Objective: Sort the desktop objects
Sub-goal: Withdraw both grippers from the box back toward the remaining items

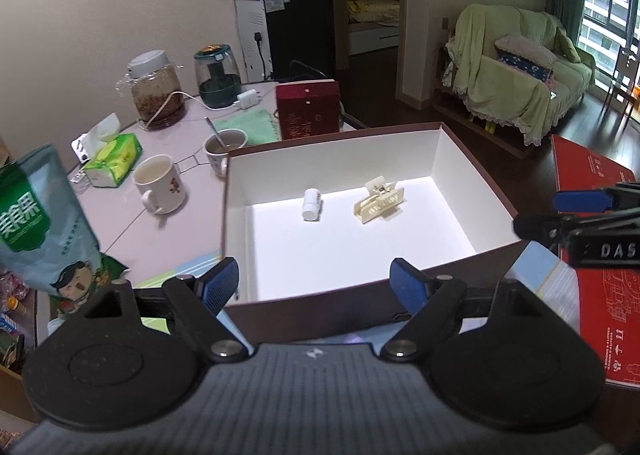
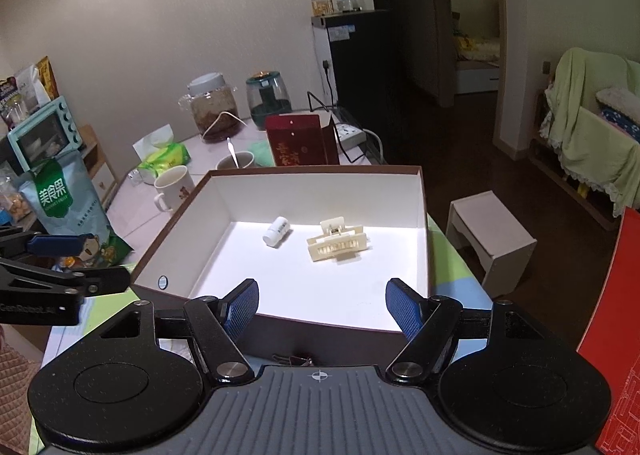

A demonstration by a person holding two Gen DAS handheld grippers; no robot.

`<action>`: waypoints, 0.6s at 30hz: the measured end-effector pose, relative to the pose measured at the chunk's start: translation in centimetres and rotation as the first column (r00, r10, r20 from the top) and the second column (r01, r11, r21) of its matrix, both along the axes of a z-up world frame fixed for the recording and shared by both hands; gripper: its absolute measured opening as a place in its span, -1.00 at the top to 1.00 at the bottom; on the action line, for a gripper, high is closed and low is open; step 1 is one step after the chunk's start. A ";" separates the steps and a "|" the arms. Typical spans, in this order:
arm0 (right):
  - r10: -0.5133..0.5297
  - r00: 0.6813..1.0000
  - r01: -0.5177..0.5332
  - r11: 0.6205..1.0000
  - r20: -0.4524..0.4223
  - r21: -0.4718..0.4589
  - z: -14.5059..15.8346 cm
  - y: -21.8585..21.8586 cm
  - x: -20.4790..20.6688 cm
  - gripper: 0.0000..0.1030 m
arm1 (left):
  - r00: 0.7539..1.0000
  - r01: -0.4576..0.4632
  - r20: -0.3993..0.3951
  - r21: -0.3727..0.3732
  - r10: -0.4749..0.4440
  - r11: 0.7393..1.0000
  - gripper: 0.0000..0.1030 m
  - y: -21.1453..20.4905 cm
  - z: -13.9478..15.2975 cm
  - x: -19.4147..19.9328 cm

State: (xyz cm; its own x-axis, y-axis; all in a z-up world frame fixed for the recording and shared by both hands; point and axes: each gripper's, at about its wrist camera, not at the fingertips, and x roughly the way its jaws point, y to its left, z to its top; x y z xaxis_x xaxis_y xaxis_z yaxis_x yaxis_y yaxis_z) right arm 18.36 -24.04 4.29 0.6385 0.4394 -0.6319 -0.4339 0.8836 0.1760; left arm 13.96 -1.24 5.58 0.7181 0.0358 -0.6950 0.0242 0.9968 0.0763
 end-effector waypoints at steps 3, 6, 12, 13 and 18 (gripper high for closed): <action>0.013 1.000 -0.013 1.000 0.014 0.007 0.0 -0.5 -0.8 -0.42 | 1.000 -0.015 0.008 -0.009 0.015 1.000 -0.56 1.3 0.0 -1.5; 0.037 0.999 -0.037 0.999 0.023 -0.002 -0.6 -1.0 -1.6 -0.42 | 0.999 -0.035 0.002 -0.016 0.035 0.999 -0.56 2.8 -0.4 -2.9; 0.069 0.997 -0.070 0.997 -0.025 -0.031 -3.4 -2.0 -2.7 -0.42 | 0.996 -0.069 -0.054 -0.036 0.067 0.997 -0.57 5.1 -3.1 -5.4; 0.076 0.996 -0.078 0.996 -0.037 -0.035 -3.9 -2.2 -2.8 -0.42 | 0.995 -0.072 -0.069 -0.043 0.069 0.997 -0.57 5.4 -3.8 -5.8; 0.128 0.987 -0.134 0.989 -0.100 -0.056 -6.8 -3.5 -4.0 -0.42 | 0.985 -0.090 -0.151 -0.075 0.078 0.993 -0.57 6.3 -7.2 -7.9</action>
